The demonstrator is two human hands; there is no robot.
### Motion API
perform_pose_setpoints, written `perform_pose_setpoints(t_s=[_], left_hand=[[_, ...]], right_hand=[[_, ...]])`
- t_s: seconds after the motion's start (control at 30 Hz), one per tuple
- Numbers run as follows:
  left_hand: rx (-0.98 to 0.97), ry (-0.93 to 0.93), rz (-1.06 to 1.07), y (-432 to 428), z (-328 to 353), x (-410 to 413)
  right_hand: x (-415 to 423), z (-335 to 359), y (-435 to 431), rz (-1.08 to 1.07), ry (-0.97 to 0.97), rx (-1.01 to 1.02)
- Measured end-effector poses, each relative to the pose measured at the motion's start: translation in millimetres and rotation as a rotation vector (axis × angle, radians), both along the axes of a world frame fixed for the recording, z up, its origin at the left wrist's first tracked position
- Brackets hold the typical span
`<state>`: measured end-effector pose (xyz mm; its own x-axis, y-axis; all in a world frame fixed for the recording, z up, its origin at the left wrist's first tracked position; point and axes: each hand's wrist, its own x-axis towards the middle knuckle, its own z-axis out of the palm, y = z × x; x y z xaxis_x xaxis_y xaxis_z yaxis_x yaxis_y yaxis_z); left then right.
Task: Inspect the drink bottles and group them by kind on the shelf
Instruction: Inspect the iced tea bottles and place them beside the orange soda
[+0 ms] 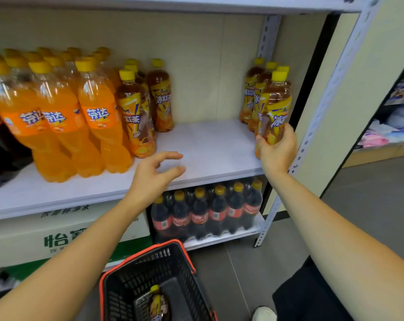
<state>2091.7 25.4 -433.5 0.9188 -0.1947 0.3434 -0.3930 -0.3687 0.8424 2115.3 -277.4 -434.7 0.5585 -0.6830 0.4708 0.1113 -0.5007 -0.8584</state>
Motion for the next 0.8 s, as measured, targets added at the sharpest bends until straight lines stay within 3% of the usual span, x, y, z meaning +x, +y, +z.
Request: perform_pose_setpoints(t_s=[0.17, 0.3, 0.4, 0.6, 0.8], left_hand=[[-0.345, 0.209, -0.155, -3, 21, -5], [-0.503, 0.342, -0.169, -6, 29, -4], [-0.538, 0.378, -0.184, -6, 26, -5], [-0.555, 0.329, -0.202, 15, 20, -12], [-0.532, 0.276, -0.151, 33, 10, -17]], right_hand=[[-38, 8, 51, 0.496, -0.062, 0.262], [-66, 11, 86, 0.898, 0.110, 0.600], [-81, 5, 108, 1.109, 0.221, 0.737], [-93, -12, 143, 1.288, 0.361, 0.825], [-91, -26, 158, 1.306, 0.492, 0.748]])
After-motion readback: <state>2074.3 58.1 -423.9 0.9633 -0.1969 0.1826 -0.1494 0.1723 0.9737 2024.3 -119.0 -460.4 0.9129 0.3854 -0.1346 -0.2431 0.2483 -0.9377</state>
